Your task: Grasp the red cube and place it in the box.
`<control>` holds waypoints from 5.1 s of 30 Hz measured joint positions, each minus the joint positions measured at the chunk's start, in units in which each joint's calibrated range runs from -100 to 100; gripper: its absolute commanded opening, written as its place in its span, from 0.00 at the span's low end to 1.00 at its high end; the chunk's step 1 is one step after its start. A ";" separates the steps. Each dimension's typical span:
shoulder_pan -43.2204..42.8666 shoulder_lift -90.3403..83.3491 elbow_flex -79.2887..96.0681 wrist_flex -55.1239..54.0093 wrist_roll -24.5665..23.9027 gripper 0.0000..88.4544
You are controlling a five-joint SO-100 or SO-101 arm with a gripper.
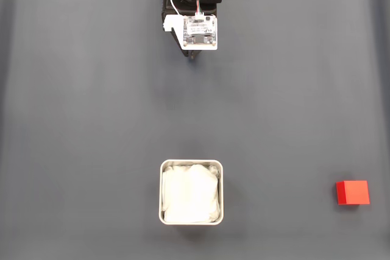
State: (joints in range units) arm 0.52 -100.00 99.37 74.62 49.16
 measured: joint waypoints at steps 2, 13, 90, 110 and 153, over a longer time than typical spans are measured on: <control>0.00 0.00 0.00 0.00 0.00 0.00; 0.00 0.00 0.00 0.00 -0.05 0.00; -7.27 55.06 -71.88 -11.46 2.34 0.00; -17.66 64.09 -72.97 -17.98 3.13 0.03; -23.07 86.67 -79.57 -34.92 3.57 0.31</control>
State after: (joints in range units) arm -22.55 -13.33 19.80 39.70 52.72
